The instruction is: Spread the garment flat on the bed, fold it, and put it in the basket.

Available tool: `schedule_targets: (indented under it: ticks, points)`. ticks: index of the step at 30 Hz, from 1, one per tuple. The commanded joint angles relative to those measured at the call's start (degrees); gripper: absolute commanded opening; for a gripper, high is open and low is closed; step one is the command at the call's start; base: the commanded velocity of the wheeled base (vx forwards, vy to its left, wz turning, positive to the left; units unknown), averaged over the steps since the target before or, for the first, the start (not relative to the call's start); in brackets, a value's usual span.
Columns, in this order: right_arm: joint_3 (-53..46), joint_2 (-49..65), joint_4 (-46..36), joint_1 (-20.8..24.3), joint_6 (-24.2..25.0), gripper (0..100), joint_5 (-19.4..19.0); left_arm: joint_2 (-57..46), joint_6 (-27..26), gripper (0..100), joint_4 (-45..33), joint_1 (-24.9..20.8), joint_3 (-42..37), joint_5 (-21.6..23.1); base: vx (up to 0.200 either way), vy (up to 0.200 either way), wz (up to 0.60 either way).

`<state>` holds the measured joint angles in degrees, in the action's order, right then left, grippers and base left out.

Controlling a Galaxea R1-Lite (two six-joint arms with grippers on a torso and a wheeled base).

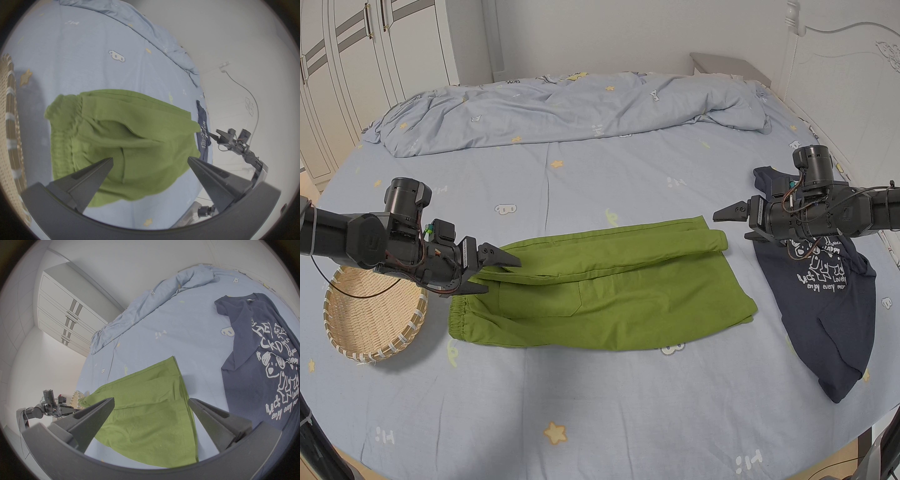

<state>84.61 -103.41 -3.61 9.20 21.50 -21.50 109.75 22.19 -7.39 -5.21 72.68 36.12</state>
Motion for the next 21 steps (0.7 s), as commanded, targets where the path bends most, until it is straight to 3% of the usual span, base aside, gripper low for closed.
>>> schedule_targets:
  ticks: [1, 7, 15, 21]
  points:
    - [0.1, 0.2, 0.0, -0.1, -0.1, 100, 0.1, 7.5, 0.4, 100, 1.3, 1.0, 4.4, -2.7, 0.0, 0.0, 0.0]
    - [0.0, 0.6, 0.0, -0.2, 0.0, 100, 0.1, 10.7, 2.6, 100, 3.2, 2.0, 10.0, -3.8, 0.0, 0.0, 0.0]
    - [0.0, 0.5, 0.1, -0.2, -0.1, 100, 0.1, 11.7, 17.2, 100, 20.8, 4.0, 10.8, -4.7, 0.0, 0.0, 0.0]
    - [-0.2, 0.5, 0.0, -0.2, -0.1, 100, 0.1, 14.5, 17.5, 100, 22.3, 3.3, 11.6, -7.3, 0.0, 0.0, 0.0]
